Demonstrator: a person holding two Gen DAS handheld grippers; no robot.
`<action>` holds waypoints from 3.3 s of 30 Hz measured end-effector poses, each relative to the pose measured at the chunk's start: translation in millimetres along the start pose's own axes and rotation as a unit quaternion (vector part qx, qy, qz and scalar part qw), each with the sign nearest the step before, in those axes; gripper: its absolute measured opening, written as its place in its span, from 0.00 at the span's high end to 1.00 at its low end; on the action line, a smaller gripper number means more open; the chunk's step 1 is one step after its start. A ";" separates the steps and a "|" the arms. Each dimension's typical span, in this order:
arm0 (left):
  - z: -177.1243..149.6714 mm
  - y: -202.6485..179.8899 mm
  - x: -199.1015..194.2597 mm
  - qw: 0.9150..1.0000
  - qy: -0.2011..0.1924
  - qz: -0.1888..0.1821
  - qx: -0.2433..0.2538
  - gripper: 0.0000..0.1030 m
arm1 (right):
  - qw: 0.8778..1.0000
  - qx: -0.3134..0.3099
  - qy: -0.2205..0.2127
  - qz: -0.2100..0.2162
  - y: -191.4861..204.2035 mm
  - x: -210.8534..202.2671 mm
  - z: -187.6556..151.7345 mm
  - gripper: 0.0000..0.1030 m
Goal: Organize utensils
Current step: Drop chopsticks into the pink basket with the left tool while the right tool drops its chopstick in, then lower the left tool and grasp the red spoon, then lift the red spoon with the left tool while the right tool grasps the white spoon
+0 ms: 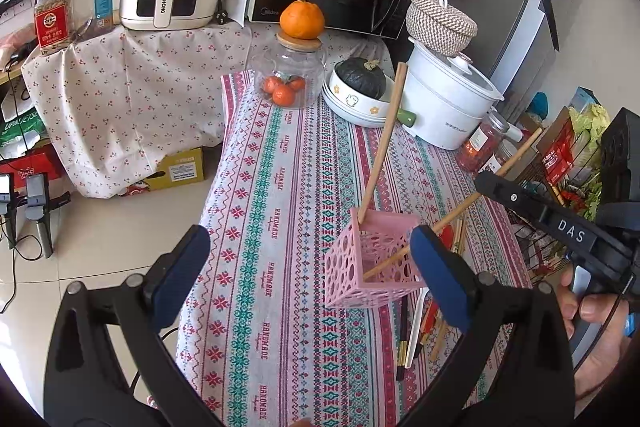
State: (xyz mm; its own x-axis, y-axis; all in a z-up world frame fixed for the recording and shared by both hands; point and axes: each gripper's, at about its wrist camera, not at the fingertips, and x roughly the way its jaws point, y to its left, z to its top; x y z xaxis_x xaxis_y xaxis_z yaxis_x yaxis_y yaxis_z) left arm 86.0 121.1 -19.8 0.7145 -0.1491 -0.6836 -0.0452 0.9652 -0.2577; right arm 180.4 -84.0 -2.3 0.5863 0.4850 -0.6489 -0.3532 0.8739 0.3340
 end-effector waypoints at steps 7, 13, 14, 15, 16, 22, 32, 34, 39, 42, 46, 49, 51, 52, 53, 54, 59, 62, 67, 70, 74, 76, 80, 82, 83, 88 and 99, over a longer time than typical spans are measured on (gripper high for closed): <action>-4.5 -10.8 -2.0 1.000 -0.002 0.007 0.017 0.03 | 1.000 0.022 -0.012 0.005 -12.9 -15.9 7.7 0.52; -10.8 -22.3 -3.1 1.000 0.017 -0.006 0.018 0.03 | 0.999 0.025 -0.018 -0.024 -38.7 -53.4 4.3 0.23; -13.2 -25.9 -3.5 1.000 0.021 -0.009 0.022 0.03 | 0.999 0.030 -0.018 -0.031 -45.4 -59.1 1.4 0.21; -15.1 -29.5 -4.0 0.999 0.024 -0.013 0.025 0.03 | 0.999 0.037 -0.016 -0.035 -52.4 -63.7 -1.9 0.17; -17.3 -33.8 -5.0 0.999 0.026 -0.016 0.028 0.03 | 0.998 0.044 -0.013 -0.040 -59.8 -68.0 -5.6 0.15; -32.9 -68.1 -14.0 0.997 0.029 -0.037 0.064 0.03 | 0.994 0.078 0.010 -0.079 -102.0 -81.5 -35.0 0.14; -62.5 -132.3 -3.5 0.986 0.056 -0.038 0.151 0.03 | 0.984 0.095 0.058 -0.138 -150.2 -103.3 -63.2 0.14; -66.8 -146.9 3.4 0.982 0.070 -0.039 0.168 0.03 | 0.983 0.101 0.059 -0.144 -159.6 -108.1 -64.4 0.14; -69.3 -181.0 27.5 0.973 0.091 -0.048 0.206 0.07 | 0.978 0.122 0.067 -0.153 -182.1 -110.7 -66.4 0.13; -65.9 -196.6 54.4 0.973 0.114 -0.054 0.194 0.25 | 0.975 0.129 0.080 -0.163 -194.6 -107.4 -68.9 0.13; -58.3 -212.4 98.2 0.971 0.149 -0.048 0.183 0.58 | 0.971 0.150 0.092 -0.160 -210.6 -102.2 -70.6 0.13; -50.0 -219.9 130.9 0.973 0.163 -0.024 0.164 0.64 | 0.969 0.162 0.101 -0.155 -219.2 -96.9 -70.5 0.13; -43.9 -221.3 150.3 0.974 0.170 -0.010 0.152 0.67 | 0.968 0.166 0.105 -0.157 -223.7 -93.8 -70.0 0.13; -41.6 -221.3 158.7 0.974 0.173 0.001 0.148 0.69 | 0.967 0.168 0.105 -0.158 -226.1 -92.6 -69.5 0.13; -39.9 -221.2 167.0 0.973 0.178 0.010 0.144 0.70 | 0.967 0.170 0.106 -0.158 -228.1 -91.8 -69.3 0.13; -38.0 -221.0 175.0 0.973 0.182 0.015 0.140 0.71 | 0.966 0.173 0.107 -0.158 -230.5 -90.9 -69.0 0.13; -29.7 -225.1 207.2 0.972 0.189 0.022 0.137 0.72 | 0.965 0.181 0.108 -0.158 -240.3 -87.1 -65.9 0.13; -28.1 -222.3 222.7 0.970 0.204 0.015 0.131 0.72 | 0.964 0.180 0.111 -0.161 -244.6 -84.1 -64.1 0.13; -31.3 -220.8 226.3 0.967 0.218 -0.020 0.129 0.72 | 0.964 0.176 0.113 -0.166 -249.3 -81.9 -62.8 0.13; -29.0 -220.5 229.2 0.964 0.228 -0.033 0.129 0.88 | 0.963 0.178 0.113 -0.168 -252.3 -80.9 -62.5 0.13; -33.4 -223.2 217.3 0.964 0.224 -0.039 0.137 0.97 | 0.962 0.183 0.118 -0.164 -252.5 -77.3 -62.4 0.13; -36.6 -224.8 204.6 0.966 0.211 -0.040 0.143 0.98 | 0.962 0.182 0.119 -0.162 -251.8 -76.4 -62.8 0.13; -37.7 -225.4 177.0 0.971 0.176 -0.044 0.158 0.98 | 0.962 0.180 0.120 -0.166 -250.9 -76.0 -63.0 0.13; -37.5 -224.6 160.7 0.973 0.156 -0.045 0.167 0.98 | 0.962 0.181 0.121 -0.165 -250.5 -75.0 -63.5 0.13; -35.4 -223.7 152.4 0.973 0.145 -0.046 0.172 0.98 | 0.962 0.182 0.122 -0.164 -250.5 -74.0 -63.8 0.13; -29.7 -214.4 112.7 0.974 0.101 -0.067 0.194 0.98 | 0.962 0.182 0.130 -0.158 -245.8 -67.3 -65.0 0.13; -39.4 -174.8 3.0 0.969 0.015 -0.103 0.224 0.98 | 0.973 0.137 0.153 -0.103 -189.8 -32.4 -70.3 0.13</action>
State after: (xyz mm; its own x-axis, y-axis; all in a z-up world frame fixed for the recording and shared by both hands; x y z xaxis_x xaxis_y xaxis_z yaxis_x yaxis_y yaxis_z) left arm 68.5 -56.6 -3.7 0.6552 -0.3490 -0.6700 0.4088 0.9096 -0.0741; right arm 177.2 -267.9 -92.8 0.3652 0.3035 -0.8801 -0.0194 0.9477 0.3187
